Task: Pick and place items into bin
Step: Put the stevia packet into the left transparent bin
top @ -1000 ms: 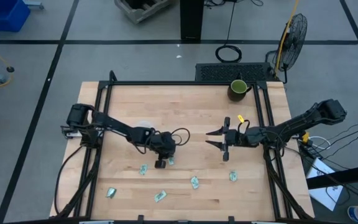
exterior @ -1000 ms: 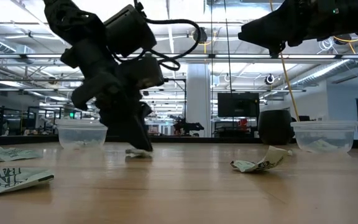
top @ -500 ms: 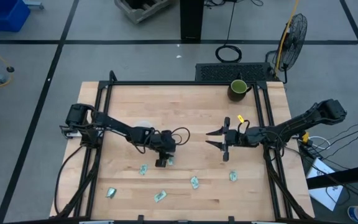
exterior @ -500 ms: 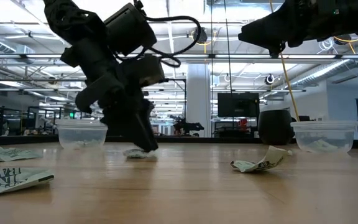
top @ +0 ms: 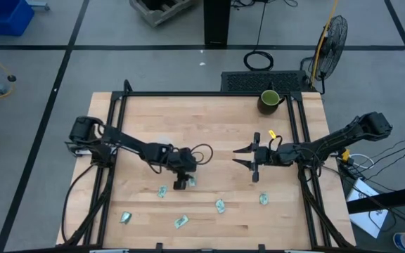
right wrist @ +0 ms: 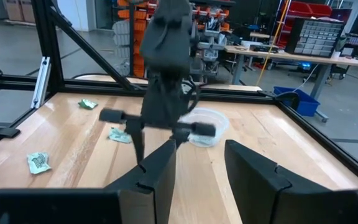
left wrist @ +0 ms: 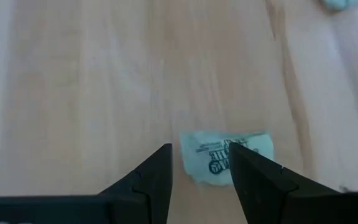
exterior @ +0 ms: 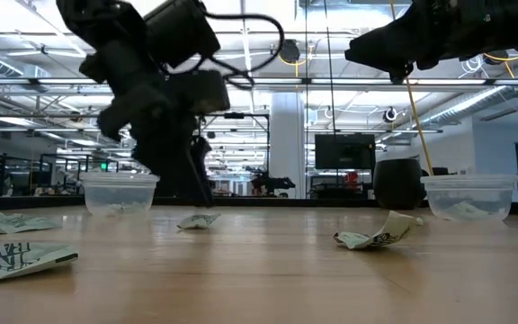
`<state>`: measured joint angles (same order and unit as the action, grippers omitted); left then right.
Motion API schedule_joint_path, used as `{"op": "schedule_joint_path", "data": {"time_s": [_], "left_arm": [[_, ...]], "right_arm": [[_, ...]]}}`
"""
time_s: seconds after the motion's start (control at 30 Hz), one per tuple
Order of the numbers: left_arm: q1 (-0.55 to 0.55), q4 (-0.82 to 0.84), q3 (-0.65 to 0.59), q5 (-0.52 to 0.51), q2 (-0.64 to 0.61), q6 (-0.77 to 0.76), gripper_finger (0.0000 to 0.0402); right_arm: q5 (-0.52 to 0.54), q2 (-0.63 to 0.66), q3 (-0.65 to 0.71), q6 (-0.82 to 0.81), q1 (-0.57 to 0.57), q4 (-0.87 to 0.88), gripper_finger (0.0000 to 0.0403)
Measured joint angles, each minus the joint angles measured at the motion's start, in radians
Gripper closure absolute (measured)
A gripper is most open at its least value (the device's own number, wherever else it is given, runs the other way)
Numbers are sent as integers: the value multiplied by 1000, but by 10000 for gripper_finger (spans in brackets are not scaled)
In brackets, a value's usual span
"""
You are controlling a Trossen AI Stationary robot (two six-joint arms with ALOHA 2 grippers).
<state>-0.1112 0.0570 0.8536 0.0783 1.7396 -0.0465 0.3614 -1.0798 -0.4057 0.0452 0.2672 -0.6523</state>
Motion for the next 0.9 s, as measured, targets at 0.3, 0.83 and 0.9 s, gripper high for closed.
{"op": "schedule_joint_path", "data": {"time_s": [0.3, 0.83, 0.9], "left_arm": [[-3, -42, 5, -69, 92, 35, 269], [5, 225, -1, -323, -257, 157, 396], [12, 304, -1, -361, -350, 139, 390]], "right_arm": [[0, 0, 0, -3, 0, 2, 273], [1, 0, 1, -1, 0, 20, 273], [1, 0, 1, -3, 0, 19, 273]]}}
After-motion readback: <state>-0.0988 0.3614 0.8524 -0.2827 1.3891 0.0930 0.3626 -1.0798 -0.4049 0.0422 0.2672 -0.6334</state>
